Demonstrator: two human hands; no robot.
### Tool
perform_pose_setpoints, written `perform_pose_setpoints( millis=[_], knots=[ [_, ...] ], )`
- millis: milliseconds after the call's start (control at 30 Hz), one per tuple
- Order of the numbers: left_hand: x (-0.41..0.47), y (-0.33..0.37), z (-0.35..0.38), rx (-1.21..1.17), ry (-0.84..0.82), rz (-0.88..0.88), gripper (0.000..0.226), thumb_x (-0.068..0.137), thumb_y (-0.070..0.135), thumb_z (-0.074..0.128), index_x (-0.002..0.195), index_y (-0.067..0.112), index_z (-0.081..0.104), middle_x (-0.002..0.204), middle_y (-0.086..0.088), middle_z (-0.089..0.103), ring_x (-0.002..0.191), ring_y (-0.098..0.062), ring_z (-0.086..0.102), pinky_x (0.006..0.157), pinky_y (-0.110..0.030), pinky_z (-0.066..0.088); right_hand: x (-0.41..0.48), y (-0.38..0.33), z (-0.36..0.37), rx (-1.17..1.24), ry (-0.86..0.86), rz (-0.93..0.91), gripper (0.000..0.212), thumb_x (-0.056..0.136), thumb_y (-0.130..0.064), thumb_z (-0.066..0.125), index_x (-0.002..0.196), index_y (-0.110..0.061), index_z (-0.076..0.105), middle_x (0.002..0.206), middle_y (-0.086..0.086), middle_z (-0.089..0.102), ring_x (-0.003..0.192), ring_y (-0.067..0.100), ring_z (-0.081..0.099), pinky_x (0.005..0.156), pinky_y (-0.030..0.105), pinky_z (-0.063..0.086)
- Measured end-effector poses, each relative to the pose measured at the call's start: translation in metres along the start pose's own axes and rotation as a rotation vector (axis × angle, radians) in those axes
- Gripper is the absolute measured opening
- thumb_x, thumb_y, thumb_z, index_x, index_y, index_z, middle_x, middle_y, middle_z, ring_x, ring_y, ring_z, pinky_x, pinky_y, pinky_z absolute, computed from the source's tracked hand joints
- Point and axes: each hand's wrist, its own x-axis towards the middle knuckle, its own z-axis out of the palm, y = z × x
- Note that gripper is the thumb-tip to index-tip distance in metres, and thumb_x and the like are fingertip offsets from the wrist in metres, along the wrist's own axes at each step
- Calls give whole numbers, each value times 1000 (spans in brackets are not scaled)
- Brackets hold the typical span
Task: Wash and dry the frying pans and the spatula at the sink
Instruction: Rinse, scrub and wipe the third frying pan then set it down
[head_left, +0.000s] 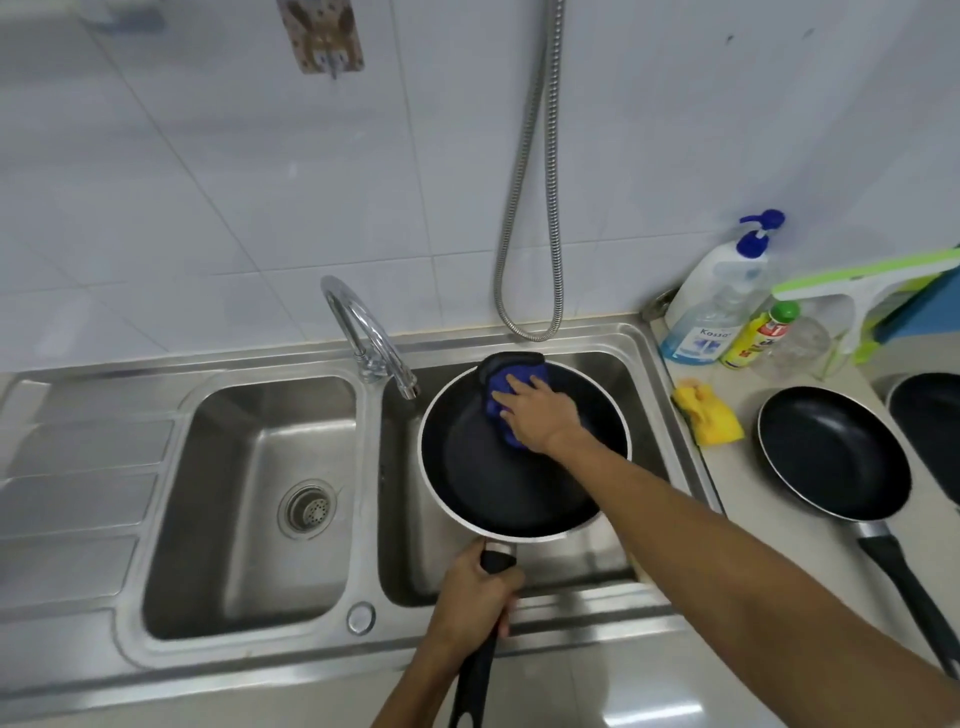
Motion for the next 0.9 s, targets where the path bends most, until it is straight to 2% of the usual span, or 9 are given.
perform_pose_setpoints(
  millis=[100,233,400,467,533,600,700,733,900],
  knots=[
    [3,0,-5,0,16,9,11,80,-1,62,80,7,54,52,-9,54,36,-22,44,41,-28,38,-23,38,12,-29,42,8,48,106,-39,34,154,-34,31,165,-3,20,149,25,25,114,46,34],
    [5,4,0,53,21,34,8,77,2,62,80,7,57,53,-12,59,37,-24,48,42,-27,41,-94,34,35,174,33,45,50,101,-48,40,151,-38,37,163,-1,26,141,28,40,110,43,42],
    [5,1,13,141,15,52,15,73,9,63,87,14,59,58,-5,66,36,-21,55,42,-29,44,-132,-26,28,319,-1,-164,43,103,-43,42,146,-47,42,163,-16,23,147,16,29,118,36,31],
    [5,0,14,170,36,52,21,70,14,63,90,20,60,63,-3,68,41,-18,57,49,-34,50,-112,-46,17,272,29,-231,43,104,-41,40,147,-45,40,163,-14,24,148,20,29,115,41,35],
    [3,3,14,157,55,35,23,71,13,62,92,23,60,61,-2,68,44,-21,57,48,-34,50,-77,-59,11,166,66,-260,44,105,-43,37,149,-43,37,164,-10,23,148,25,27,111,47,39],
    [1,8,14,104,53,25,22,78,5,61,94,19,58,55,-2,63,42,-21,55,44,-29,45,-41,-68,6,122,107,-154,44,105,-43,36,149,-42,37,164,-6,23,147,29,27,106,52,39],
    [-5,10,12,77,29,43,21,81,3,62,97,17,58,56,-2,62,42,-18,54,44,-27,45,-7,-69,-7,309,195,146,40,103,-42,40,143,-41,45,161,-3,27,135,33,39,100,56,42],
    [-6,11,9,82,21,51,21,82,3,62,98,17,59,56,-3,63,42,-18,54,44,-28,45,-2,-69,-10,374,204,183,41,103,-43,40,143,-42,46,160,-3,30,132,35,44,100,54,43],
    [4,14,-7,124,7,89,18,81,7,61,98,13,61,58,-3,62,43,-17,54,46,-28,45,-49,-91,-4,598,133,-170,44,99,-53,45,143,-45,47,149,-12,49,130,26,52,104,44,45]
  ],
)
